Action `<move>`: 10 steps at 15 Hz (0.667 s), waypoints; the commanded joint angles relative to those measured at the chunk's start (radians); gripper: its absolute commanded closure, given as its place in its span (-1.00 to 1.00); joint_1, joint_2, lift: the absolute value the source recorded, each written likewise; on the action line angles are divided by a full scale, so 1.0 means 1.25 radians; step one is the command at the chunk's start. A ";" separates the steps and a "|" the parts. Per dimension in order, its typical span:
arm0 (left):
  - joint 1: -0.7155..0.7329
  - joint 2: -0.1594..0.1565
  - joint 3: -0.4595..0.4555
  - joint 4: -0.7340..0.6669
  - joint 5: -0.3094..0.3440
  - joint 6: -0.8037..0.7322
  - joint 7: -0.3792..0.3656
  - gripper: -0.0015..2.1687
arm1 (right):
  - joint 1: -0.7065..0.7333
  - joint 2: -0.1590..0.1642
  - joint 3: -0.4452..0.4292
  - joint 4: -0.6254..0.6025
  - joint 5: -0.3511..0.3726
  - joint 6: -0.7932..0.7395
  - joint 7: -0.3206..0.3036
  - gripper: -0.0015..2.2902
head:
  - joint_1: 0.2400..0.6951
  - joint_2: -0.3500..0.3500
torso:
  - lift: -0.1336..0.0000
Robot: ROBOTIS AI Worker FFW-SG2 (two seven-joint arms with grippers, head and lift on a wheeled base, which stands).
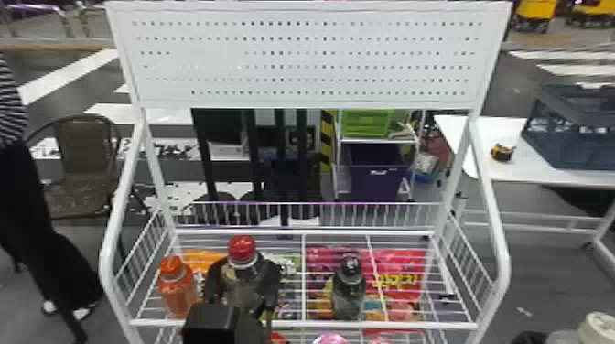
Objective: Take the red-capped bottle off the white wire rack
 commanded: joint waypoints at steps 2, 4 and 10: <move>0.113 0.014 0.076 -0.167 -0.014 0.091 -0.034 0.98 | 0.000 0.000 -0.001 0.006 -0.009 -0.005 0.000 -0.27 | 0.14 0.00 | 1.00; 0.178 0.013 0.149 -0.228 0.009 0.095 -0.062 0.98 | 0.001 0.000 0.000 0.008 -0.009 -0.010 0.000 -0.27 | 0.14 0.00 | 1.00; 0.284 0.007 0.273 -0.254 0.048 0.005 -0.103 0.98 | 0.006 0.001 0.002 0.001 -0.008 -0.010 0.000 -0.27 | 0.14 0.00 | 1.00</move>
